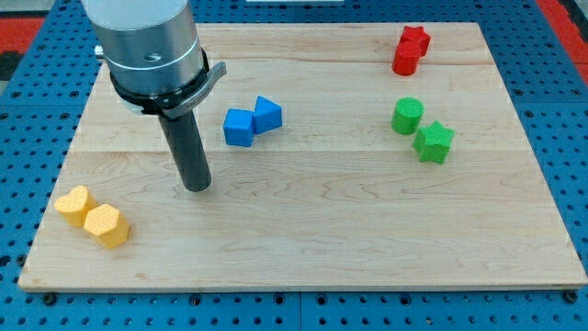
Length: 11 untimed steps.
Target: Move your arm to the center
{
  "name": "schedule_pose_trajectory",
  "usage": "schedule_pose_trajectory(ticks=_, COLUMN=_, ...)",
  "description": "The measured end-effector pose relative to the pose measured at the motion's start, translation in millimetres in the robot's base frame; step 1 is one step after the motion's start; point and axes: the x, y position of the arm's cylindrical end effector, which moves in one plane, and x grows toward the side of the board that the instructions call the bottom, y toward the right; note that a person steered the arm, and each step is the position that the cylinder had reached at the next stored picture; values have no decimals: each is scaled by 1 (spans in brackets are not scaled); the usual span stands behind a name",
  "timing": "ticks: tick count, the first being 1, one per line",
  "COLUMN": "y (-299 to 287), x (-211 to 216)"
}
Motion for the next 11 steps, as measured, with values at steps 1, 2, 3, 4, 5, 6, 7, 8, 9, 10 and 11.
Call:
schedule_pose_trajectory(ticks=1, y=0, x=0)
schedule_pose_trajectory(ticks=2, y=4, x=0)
schedule_pose_trajectory(ticks=3, y=6, x=0)
schedule_pose_trajectory(ticks=4, y=9, x=0)
schedule_pose_trajectory(ticks=5, y=10, x=0)
schedule_pose_trajectory(ticks=6, y=13, x=0)
schedule_pose_trajectory(ticks=7, y=15, x=0)
schedule_pose_trajectory(ticks=8, y=18, x=0)
schedule_pose_trajectory(ticks=9, y=21, x=0)
schedule_pose_trajectory(ticks=10, y=72, x=-6)
schedule_pose_trajectory(ticks=11, y=91, x=7)
